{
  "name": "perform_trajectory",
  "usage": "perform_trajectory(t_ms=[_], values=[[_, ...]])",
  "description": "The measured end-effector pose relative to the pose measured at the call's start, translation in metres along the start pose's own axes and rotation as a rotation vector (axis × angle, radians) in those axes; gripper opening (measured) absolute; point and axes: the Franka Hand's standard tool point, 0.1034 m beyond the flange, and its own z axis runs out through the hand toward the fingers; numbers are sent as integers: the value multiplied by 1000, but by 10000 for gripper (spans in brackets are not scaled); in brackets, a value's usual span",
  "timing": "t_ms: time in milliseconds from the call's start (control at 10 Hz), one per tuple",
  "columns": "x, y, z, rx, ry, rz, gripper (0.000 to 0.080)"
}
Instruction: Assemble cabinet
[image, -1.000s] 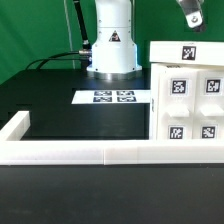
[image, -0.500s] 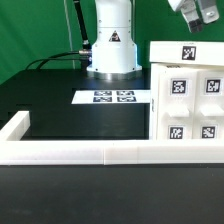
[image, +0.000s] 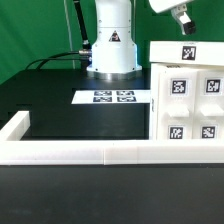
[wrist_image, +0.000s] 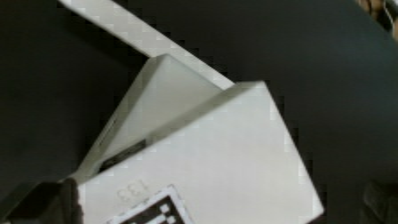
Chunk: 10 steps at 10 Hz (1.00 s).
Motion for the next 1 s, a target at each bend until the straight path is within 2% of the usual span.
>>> perform_trajectory(t_ms=[600, 800, 1000], values=[[2, 1, 0, 1, 3, -454, 797], [2, 3, 1, -68, 22, -821, 797], [4, 4, 0, -106, 28, -1086, 797]])
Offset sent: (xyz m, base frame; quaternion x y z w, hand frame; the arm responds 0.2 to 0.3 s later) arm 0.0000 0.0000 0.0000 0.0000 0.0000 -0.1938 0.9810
